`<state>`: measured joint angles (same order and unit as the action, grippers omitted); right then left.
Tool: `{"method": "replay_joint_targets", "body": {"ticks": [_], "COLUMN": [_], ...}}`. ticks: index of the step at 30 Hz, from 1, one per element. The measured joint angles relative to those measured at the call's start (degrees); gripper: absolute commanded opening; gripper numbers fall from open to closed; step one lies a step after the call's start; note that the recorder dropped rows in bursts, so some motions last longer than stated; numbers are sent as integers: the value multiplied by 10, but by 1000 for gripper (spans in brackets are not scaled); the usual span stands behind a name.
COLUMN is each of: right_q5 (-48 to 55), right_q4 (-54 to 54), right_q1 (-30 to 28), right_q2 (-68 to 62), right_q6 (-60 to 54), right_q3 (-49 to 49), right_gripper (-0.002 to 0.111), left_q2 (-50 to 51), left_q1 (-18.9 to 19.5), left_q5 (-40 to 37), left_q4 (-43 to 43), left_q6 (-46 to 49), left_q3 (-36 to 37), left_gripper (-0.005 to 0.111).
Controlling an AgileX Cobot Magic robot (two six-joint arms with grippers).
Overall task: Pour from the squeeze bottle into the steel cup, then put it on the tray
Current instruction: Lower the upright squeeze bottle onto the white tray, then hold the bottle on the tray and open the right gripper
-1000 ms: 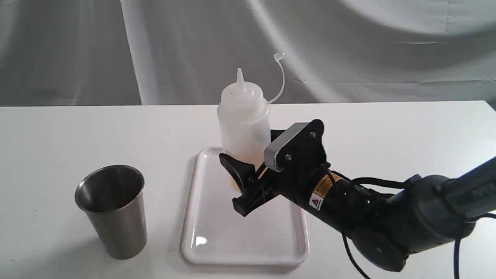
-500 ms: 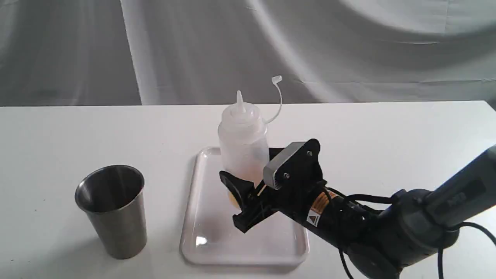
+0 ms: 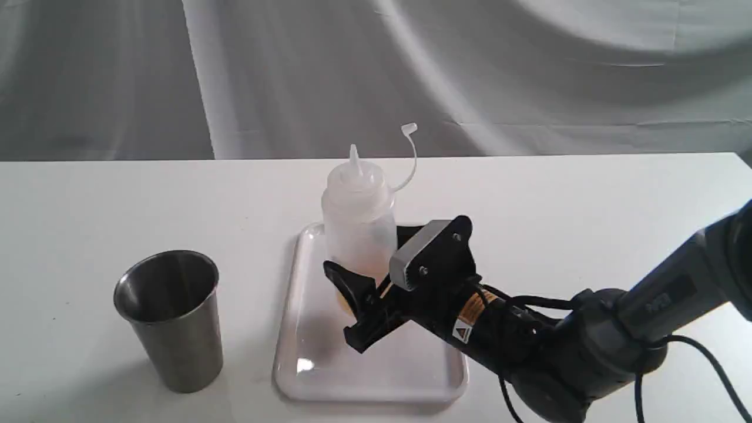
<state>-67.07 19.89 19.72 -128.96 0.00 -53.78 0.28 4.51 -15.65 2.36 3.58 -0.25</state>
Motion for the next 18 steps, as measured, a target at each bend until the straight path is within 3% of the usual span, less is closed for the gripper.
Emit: {"method": "replay_joint_targets", "body": {"ticks": [18], "right_q5": [-6], "right_q4": [1], "right_q1": [0], "right_q2": [-29], "right_q6": [0], "right_q3": [-1], "right_gripper": [0], "left_q2": [0], "left_q1": [0], "left_q5": [0], "left_q4": [0], "left_q6": [0], "left_q3": [0], "left_gripper": [8]}}
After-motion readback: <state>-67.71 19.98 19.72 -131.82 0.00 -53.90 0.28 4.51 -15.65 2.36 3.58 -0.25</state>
